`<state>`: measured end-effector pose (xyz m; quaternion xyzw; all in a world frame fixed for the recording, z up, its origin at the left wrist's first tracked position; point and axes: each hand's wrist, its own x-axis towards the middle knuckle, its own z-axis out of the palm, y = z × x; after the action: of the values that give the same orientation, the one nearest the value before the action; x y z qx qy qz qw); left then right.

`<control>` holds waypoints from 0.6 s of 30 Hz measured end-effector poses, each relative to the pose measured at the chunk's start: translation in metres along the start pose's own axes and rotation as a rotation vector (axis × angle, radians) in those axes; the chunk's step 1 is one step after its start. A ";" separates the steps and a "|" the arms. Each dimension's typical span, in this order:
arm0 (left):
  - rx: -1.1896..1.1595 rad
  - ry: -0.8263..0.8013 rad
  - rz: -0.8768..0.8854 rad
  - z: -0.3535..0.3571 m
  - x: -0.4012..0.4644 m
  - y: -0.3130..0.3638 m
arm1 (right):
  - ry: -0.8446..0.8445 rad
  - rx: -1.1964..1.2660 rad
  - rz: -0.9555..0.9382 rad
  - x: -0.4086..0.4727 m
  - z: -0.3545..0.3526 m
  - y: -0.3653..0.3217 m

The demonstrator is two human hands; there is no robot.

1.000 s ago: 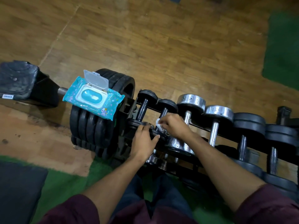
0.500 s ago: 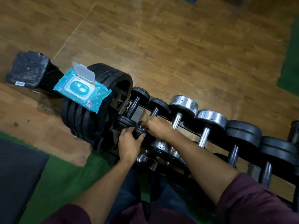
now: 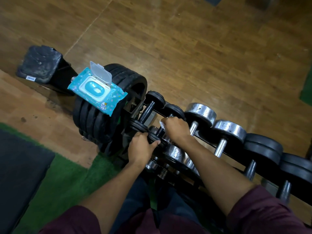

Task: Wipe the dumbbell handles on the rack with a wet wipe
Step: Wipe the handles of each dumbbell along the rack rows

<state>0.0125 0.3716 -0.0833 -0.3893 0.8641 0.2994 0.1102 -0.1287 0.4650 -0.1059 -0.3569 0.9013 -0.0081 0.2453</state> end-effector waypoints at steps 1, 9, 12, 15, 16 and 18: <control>0.018 -0.003 0.010 -0.002 0.000 0.000 | -0.020 0.006 -0.013 0.002 0.001 0.000; 0.059 -0.006 0.062 0.000 0.006 -0.011 | -0.014 -0.038 -0.046 0.007 0.005 -0.002; 0.069 0.006 0.082 0.003 0.004 -0.014 | -0.002 -0.054 -0.024 0.006 0.003 -0.005; 0.094 0.030 0.138 0.004 0.001 -0.014 | 0.020 -0.065 -0.173 0.000 0.005 -0.006; 0.115 0.033 0.160 0.004 0.001 -0.014 | 0.030 -0.062 -0.201 -0.002 0.006 -0.006; 0.181 0.039 0.208 0.002 0.001 -0.015 | 0.059 -0.053 -0.182 -0.003 0.005 -0.005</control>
<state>0.0226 0.3644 -0.0921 -0.2917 0.9252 0.2226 0.0964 -0.1216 0.4637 -0.1084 -0.4431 0.8719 -0.0171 0.2075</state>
